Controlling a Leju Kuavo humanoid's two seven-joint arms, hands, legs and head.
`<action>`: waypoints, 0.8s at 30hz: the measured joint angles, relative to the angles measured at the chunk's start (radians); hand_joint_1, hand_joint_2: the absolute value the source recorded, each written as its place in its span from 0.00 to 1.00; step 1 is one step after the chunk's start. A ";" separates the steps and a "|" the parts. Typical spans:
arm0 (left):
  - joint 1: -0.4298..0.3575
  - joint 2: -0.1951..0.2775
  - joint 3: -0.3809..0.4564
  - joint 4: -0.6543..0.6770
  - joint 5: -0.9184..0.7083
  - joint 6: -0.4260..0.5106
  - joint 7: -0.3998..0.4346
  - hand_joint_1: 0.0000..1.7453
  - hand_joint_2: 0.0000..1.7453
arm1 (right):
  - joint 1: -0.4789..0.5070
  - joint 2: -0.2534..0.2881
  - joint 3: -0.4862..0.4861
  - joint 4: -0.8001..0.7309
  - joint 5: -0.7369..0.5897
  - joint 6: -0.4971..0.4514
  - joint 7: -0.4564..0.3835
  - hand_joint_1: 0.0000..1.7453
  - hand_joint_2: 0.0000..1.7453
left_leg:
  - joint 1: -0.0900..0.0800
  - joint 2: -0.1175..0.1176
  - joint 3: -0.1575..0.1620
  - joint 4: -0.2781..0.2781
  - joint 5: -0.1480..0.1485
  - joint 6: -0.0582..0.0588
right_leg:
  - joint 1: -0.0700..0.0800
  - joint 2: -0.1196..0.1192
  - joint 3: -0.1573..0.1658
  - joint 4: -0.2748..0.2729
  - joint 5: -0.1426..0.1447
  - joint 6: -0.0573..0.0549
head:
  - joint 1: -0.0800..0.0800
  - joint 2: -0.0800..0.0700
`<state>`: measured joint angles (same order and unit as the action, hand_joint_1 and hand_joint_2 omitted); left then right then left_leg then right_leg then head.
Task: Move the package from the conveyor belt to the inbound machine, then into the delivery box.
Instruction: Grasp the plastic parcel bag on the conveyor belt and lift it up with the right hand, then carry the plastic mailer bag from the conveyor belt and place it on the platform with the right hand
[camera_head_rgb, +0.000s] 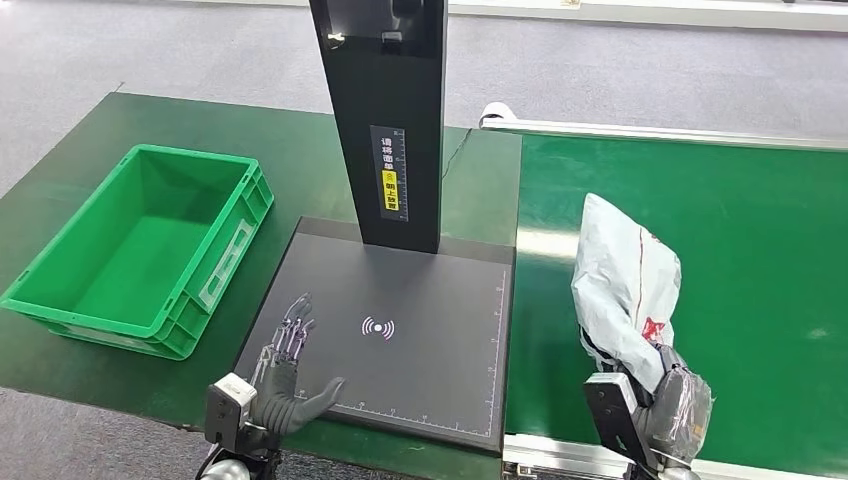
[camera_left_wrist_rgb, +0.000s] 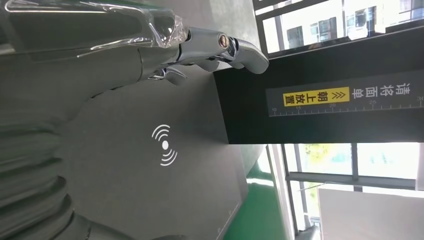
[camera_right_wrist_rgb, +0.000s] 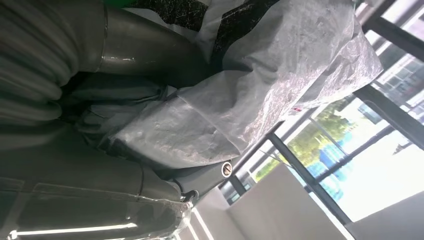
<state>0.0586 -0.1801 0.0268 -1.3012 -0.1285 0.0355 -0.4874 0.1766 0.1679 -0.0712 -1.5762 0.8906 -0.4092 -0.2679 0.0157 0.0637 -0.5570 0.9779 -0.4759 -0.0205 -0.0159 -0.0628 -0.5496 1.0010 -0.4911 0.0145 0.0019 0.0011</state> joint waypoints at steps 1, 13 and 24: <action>0.000 0.000 0.001 0.000 0.000 0.000 -0.001 0.00 1.00 | 0.004 -0.001 0.011 -0.015 -0.006 0.001 -0.005 0.99 1.00 | 0.000 0.000 0.000 0.000 0.000 0.000 | 0.000 0.000 0.000 0.000 0.000 0.000 | 0.000 0.000; -0.015 -0.008 -0.008 0.004 -0.005 -0.001 -0.009 0.00 1.00 | -0.008 -0.032 0.242 -0.074 -0.191 0.068 -0.064 1.00 1.00 | 0.000 0.000 0.000 0.000 0.000 0.000 | 0.000 0.000 0.000 0.000 0.000 0.000 | 0.000 0.000; -0.027 0.004 -0.023 0.020 0.023 0.030 -0.021 0.00 1.00 | -0.088 -0.049 0.423 0.068 -0.340 0.144 -0.103 1.00 1.00 | 0.000 0.000 0.000 0.000 0.000 0.000 | 0.000 0.000 0.000 0.000 0.000 0.000 | 0.000 0.000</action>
<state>0.0314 -0.1759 0.0039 -1.2810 -0.1058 0.0651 -0.5085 0.0886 0.1193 0.3523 -1.5080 0.5506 -0.2653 -0.3704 0.0158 0.0637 -0.5570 0.9777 -0.4758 -0.0205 -0.0158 -0.0628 -0.5496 1.0010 -0.4911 0.0145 0.0019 0.0011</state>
